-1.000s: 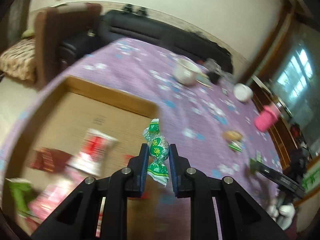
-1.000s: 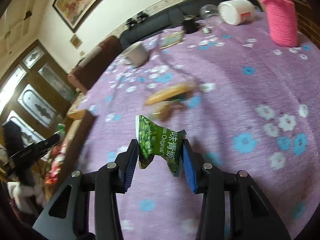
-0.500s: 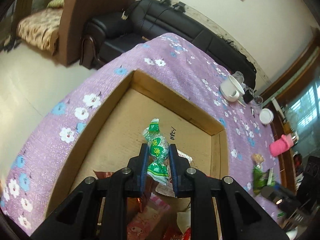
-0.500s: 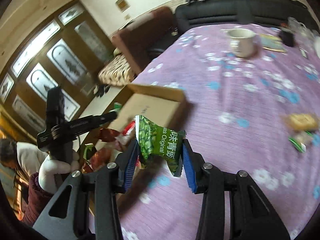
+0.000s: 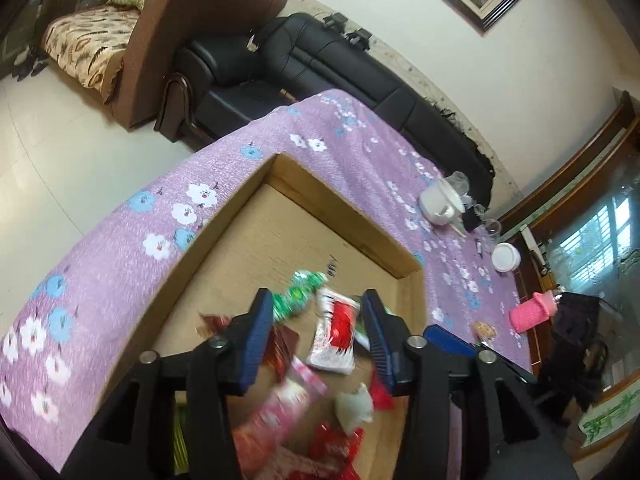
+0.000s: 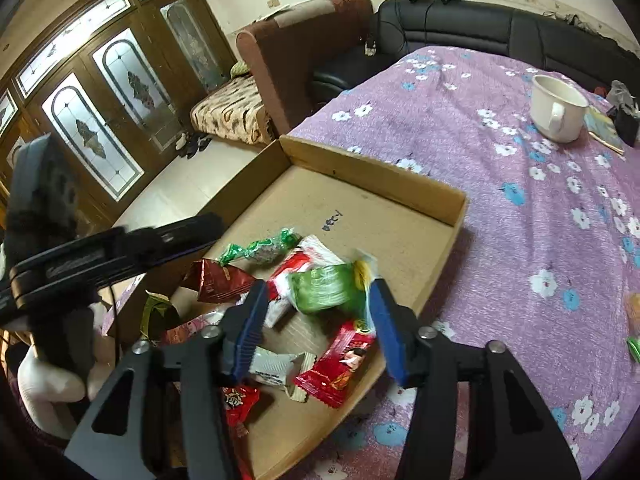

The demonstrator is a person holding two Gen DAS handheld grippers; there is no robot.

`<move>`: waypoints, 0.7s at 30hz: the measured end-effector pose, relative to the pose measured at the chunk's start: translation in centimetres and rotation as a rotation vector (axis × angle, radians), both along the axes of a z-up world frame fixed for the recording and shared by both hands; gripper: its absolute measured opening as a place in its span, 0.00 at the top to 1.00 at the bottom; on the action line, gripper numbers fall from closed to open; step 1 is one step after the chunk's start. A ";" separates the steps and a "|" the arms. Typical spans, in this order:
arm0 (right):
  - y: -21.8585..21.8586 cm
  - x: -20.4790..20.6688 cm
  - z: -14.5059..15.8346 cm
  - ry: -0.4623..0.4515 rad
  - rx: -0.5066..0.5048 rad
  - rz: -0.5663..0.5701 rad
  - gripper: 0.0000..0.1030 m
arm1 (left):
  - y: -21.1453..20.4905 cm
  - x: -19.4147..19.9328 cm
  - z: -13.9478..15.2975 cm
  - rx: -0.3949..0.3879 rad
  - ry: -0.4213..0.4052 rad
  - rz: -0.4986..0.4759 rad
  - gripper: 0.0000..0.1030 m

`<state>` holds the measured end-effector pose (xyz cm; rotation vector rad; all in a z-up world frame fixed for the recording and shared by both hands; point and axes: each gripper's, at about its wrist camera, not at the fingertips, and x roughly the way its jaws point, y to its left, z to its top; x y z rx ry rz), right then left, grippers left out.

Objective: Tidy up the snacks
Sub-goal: 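Drop the green candy into the box with left gripper while right drops the green bag, then move both grippers back toward the last snacks on the tablecloth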

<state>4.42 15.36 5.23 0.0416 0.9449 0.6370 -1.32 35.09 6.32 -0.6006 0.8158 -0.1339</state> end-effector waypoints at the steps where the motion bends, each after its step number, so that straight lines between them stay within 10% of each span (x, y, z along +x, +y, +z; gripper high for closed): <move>1: -0.3 -0.1 0.1 0.006 0.009 -0.009 0.41 | -0.2 -0.4 0.2 -0.002 -0.008 -0.001 0.51; 7: -5.4 -2.9 0.5 0.009 0.084 -0.086 0.41 | -4.2 -3.7 1.8 0.022 -0.079 -0.038 0.46; 14: -13.2 -7.1 0.1 -0.010 0.115 -0.219 0.40 | -12.5 -7.3 3.7 0.282 -0.127 -0.024 0.23; 21: -20.5 -10.9 0.1 -0.010 0.242 -0.396 0.38 | -19.4 -10.5 4.2 0.477 -0.159 -0.022 0.22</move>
